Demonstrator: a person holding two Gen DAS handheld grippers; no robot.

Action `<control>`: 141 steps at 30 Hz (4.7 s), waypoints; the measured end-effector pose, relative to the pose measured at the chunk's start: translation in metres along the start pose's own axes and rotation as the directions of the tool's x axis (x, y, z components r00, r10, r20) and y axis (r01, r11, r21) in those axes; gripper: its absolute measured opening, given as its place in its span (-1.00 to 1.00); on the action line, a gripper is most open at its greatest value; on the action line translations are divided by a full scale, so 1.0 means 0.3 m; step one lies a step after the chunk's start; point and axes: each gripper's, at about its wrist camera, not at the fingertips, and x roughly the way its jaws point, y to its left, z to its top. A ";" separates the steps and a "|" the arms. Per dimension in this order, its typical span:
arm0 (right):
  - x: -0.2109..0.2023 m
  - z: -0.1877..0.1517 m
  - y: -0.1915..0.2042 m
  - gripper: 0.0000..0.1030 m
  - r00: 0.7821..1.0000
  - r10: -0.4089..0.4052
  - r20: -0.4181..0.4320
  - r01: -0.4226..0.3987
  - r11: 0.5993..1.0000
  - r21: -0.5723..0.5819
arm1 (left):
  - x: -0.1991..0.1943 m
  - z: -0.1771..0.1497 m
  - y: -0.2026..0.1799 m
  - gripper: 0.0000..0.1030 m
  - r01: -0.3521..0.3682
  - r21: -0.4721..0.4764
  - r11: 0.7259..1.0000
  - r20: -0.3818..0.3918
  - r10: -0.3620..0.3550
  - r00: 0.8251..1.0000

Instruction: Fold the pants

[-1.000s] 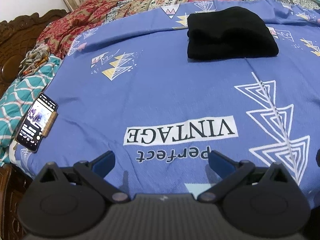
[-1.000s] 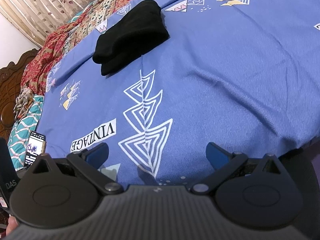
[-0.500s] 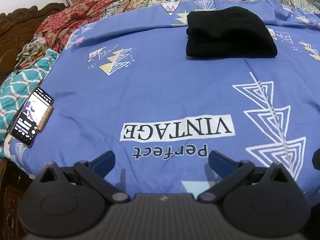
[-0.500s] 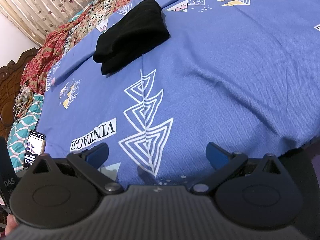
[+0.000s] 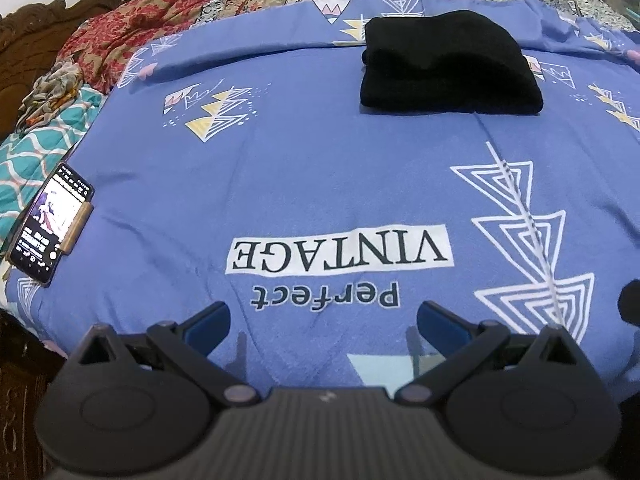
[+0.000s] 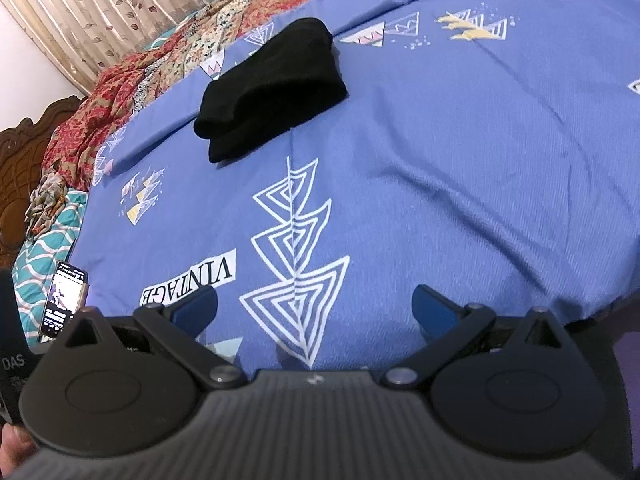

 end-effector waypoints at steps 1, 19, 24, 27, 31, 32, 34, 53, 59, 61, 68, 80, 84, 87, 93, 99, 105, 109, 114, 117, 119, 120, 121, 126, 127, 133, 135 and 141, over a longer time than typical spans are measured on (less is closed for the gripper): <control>-0.003 0.000 0.003 1.00 1.000 0.000 0.006 0.001 1.000 -0.008 | -0.001 0.000 -0.001 1.00 0.002 0.001 1.000 -0.002 -0.002 1.000; -0.003 -0.007 0.015 1.00 1.000 0.000 0.005 0.000 1.000 -0.011 | 0.009 -0.003 -0.004 1.00 0.021 0.006 1.000 -0.041 -0.020 0.999; -0.002 -0.007 0.015 1.00 1.000 0.001 0.004 -0.001 1.000 -0.010 | 0.012 -0.005 -0.004 1.00 0.013 0.006 1.000 -0.045 -0.012 0.999; -0.002 -0.009 0.016 1.00 1.000 0.001 0.002 -0.001 1.000 -0.009 | 0.013 -0.007 -0.006 1.00 0.016 0.008 1.000 -0.047 -0.016 0.999; 0.000 -0.012 0.017 1.00 1.000 0.002 -0.002 -0.002 1.000 -0.006 | 0.015 -0.008 -0.010 1.00 0.016 0.013 1.000 -0.049 -0.016 0.999; 0.000 -0.012 0.016 1.00 1.000 0.003 -0.002 -0.003 1.000 -0.006 | 0.016 -0.008 -0.010 1.00 0.016 0.012 1.000 -0.051 -0.015 0.999; 0.000 -0.013 0.016 1.00 1.000 0.003 -0.003 -0.003 1.000 -0.004 | 0.018 -0.009 -0.011 1.00 0.015 0.012 1.000 -0.054 -0.014 0.998; 0.007 -0.009 0.001 1.00 1.000 0.005 -0.019 -0.005 1.000 0.004 | 0.031 -0.016 -0.021 1.00 0.019 0.018 1.000 -0.073 -0.018 0.997; 0.007 -0.010 0.001 1.00 1.000 0.005 -0.019 -0.005 1.000 0.004 | 0.033 -0.016 -0.021 1.00 0.021 0.018 1.000 -0.078 -0.020 0.997; 0.007 -0.009 0.002 1.00 1.000 0.005 -0.019 -0.005 1.000 0.004 | 0.034 -0.017 -0.022 1.00 0.021 0.018 1.000 -0.078 -0.020 0.997; 0.007 -0.010 0.003 1.00 1.000 0.005 -0.019 -0.005 1.000 0.004 | 0.035 -0.016 -0.022 1.00 0.020 0.018 1.000 -0.078 -0.019 0.997; 0.007 -0.010 0.005 1.00 1.000 0.004 -0.020 -0.004 1.000 0.003 | 0.038 -0.017 -0.023 1.00 0.022 0.020 1.000 -0.079 -0.020 0.997; 0.008 -0.012 0.006 1.00 1.000 0.003 -0.019 -0.003 1.000 0.003 | 0.040 -0.018 -0.022 1.00 0.022 0.021 1.000 -0.080 -0.020 0.997; 0.007 -0.012 0.006 1.00 1.000 0.003 -0.019 -0.003 1.000 0.003 | 0.040 -0.017 -0.023 1.00 0.022 0.021 1.000 -0.080 -0.020 0.997; 0.008 -0.013 0.006 1.00 1.000 0.003 -0.021 -0.003 1.000 0.007 | 0.043 -0.019 -0.023 1.00 0.022 0.022 1.000 -0.083 -0.020 0.996; 0.009 -0.016 0.005 1.00 1.000 0.003 -0.021 -0.003 1.000 0.007 | 0.043 -0.019 -0.024 1.00 0.023 0.023 0.999 -0.083 -0.021 0.996; 0.009 -0.015 0.005 1.00 1.000 0.003 -0.021 -0.003 1.000 0.007 | 0.042 -0.016 -0.026 1.00 0.023 0.022 0.999 -0.084 -0.021 0.996; 0.009 -0.018 0.005 1.00 1.000 0.003 -0.018 -0.003 1.000 0.004 | 0.039 -0.017 -0.026 1.00 0.023 0.022 1.000 -0.080 -0.021 0.997; 0.008 -0.020 0.005 1.00 1.000 0.002 -0.018 -0.002 1.000 0.004 | 0.039 -0.017 -0.026 1.00 0.023 0.021 1.000 -0.080 -0.021 0.997; 0.006 -0.015 0.005 1.00 1.000 0.001 -0.015 -0.001 1.000 0.002 | 0.036 -0.013 -0.023 1.00 0.024 0.018 1.000 -0.080 -0.023 0.997; 0.006 -0.016 0.007 1.00 1.000 -0.001 -0.014 0.001 1.000 0.000 | 0.036 -0.009 -0.023 1.00 0.027 0.019 0.999 -0.081 -0.025 0.996; 0.007 -0.015 0.006 1.00 1.000 -0.002 -0.014 0.002 1.000 -0.001 | 0.035 -0.008 -0.024 1.00 0.027 0.020 0.999 -0.080 -0.025 0.996; 0.007 -0.014 0.007 1.00 1.000 -0.004 -0.013 0.004 1.000 -0.002 | 0.036 -0.006 -0.024 1.00 0.028 0.022 0.999 -0.081 -0.026 0.996; 0.001 0.006 0.016 1.00 1.000 -0.025 0.013 0.025 0.999 -0.036 | 0.038 0.024 -0.025 1.00 0.033 0.023 0.999 -0.076 -0.031 0.997; -0.003 0.014 0.022 1.00 0.999 -0.031 0.026 0.032 0.998 -0.051 | 0.039 0.035 -0.025 1.00 0.035 0.021 0.999 -0.072 -0.033 0.997; -0.008 0.084 0.038 1.00 0.995 -0.050 0.085 0.057 0.995 -0.085 | 0.038 0.113 -0.032 1.00 0.048 0.021 0.999 -0.043 -0.047 0.998; -0.009 0.114 0.041 1.00 0.993 -0.056 0.104 0.066 0.994 -0.087 | 0.037 0.136 -0.036 1.00 0.055 0.018 0.998 -0.034 -0.054 0.998; -0.016 0.195 0.042 1.00 0.987 -0.072 0.146 0.085 0.992 -0.088 | 0.042 0.198 -0.051 1.00 0.071 0.019 0.997 -0.019 -0.071 0.997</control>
